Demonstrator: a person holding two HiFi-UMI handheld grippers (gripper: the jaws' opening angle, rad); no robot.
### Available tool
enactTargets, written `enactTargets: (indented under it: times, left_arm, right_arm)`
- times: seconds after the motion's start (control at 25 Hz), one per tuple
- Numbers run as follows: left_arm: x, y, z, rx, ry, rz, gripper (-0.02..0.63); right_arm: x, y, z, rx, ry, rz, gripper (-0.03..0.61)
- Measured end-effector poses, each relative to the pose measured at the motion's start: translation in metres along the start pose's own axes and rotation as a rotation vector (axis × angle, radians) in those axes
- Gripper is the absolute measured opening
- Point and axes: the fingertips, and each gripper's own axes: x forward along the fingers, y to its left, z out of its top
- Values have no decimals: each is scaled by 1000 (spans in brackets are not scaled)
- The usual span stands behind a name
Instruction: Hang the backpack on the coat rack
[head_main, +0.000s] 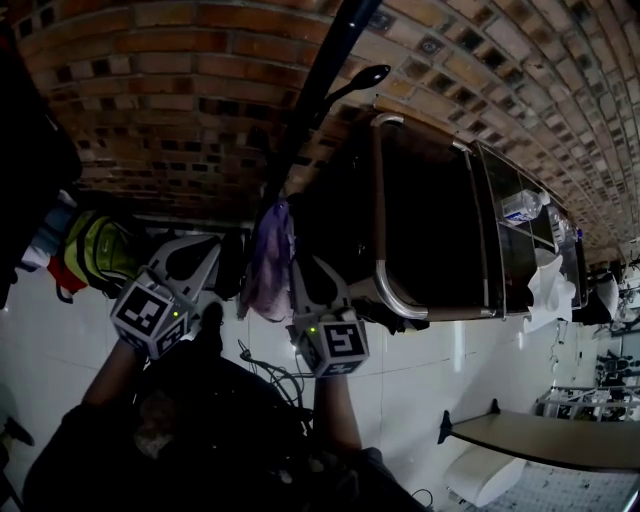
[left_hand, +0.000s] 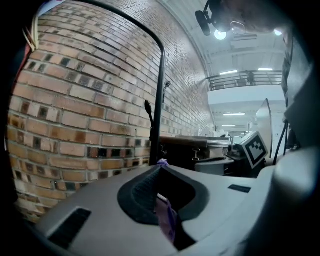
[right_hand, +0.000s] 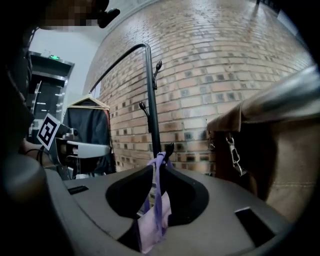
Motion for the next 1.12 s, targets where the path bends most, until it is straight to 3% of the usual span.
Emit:
enactTargets:
  times: [0.12, 0.16, 0.36, 0.48, 0.6, 0.84, 1.12]
  left_arm:
    - [-16, -20, -1, 6, 0, -6, 40]
    - [-23, -26, -1, 9, 0, -5, 40]
    - [-60, -53, -5, 18, -14, 11, 40]
    - [-84, -71, -8, 29, -21, 9, 40]
    - [-111, -93, -11, 28, -24, 8, 40]
    - [-169, -137, -25, 18, -11, 28, 40]
    - [-210, -145, -30, 7, -4, 79, 40]
  right_arm:
    - [-21, 8, 12, 36, -63, 19, 67]
    - [-29, 10, 16, 49, -90, 26, 16]
    - [-72, 40, 27, 149, -181, 69, 12]
    - [-103, 58, 30, 160, -227, 77, 11]
    - [-133, 80, 31, 122, -236, 81, 10]
    - [-188, 125, 16, 146, -251, 131, 9]
    - [-209, 142, 9, 186, -232, 135, 9]
